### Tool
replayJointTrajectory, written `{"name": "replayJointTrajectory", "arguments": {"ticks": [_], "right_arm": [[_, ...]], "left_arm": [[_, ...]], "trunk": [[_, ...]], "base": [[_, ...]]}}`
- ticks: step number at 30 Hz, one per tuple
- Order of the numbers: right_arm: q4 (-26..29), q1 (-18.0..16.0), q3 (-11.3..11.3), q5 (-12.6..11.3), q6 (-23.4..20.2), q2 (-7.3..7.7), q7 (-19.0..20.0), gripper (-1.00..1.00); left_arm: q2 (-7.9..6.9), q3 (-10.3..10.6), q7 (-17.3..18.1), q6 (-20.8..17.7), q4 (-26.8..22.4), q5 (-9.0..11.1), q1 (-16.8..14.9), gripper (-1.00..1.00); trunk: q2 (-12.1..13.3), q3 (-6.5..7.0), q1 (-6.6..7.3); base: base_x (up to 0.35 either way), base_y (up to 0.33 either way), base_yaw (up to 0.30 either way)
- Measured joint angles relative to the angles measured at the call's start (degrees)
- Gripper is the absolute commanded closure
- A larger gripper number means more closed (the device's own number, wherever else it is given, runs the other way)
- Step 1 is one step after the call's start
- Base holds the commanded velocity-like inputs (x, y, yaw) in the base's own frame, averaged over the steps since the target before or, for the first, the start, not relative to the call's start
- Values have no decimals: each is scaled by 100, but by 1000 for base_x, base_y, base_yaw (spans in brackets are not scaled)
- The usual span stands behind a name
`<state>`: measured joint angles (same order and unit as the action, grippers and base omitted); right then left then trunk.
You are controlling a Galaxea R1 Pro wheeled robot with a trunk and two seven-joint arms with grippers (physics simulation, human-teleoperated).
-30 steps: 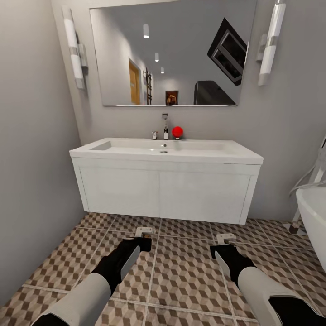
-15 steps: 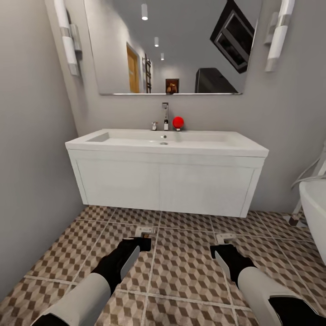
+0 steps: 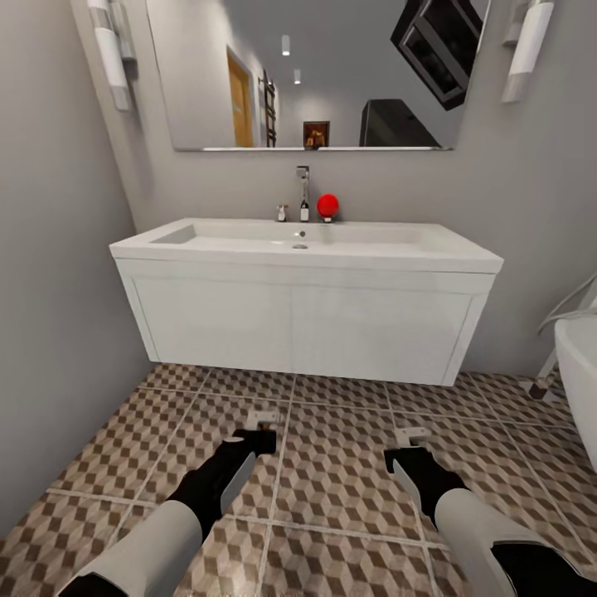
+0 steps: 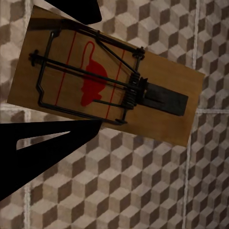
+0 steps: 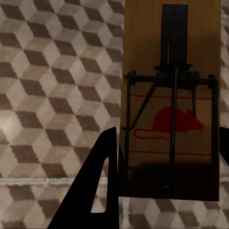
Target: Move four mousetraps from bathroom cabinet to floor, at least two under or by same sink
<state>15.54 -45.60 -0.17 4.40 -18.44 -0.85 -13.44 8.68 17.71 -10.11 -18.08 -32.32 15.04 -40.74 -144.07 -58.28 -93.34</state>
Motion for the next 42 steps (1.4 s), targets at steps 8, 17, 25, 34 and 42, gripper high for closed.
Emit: {"name": "replayJointTrajectory", "arguments": {"ticks": [8,17,25,34,42], "right_arm": [[0,0,0,8,28,5,0,100],[31,0,0,27,219,4,1,100],[34,0,0,32,535,8,4,100],[34,-1,-7,25,1104,3,-183,100],[34,-1,-7,11,1234,30,-356,100]], "left_arm": [[-11,1,0,82,24,-28,0,100],[-18,8,0,89,26,-41,1,100],[-18,17,0,90,26,-49,0,100],[-18,25,0,90,26,-57,-1,100],[-18,32,0,90,20,-60,-1,100]], "trunk": [[-11,-177,-21],[-23,-377,-44],[-34,-554,-64],[-46,-754,-88],[-57,-931,-108]], "base": [[0,0,0],[0,0,0],[0,0,0],[0,0,0],[0,0,0]]}}
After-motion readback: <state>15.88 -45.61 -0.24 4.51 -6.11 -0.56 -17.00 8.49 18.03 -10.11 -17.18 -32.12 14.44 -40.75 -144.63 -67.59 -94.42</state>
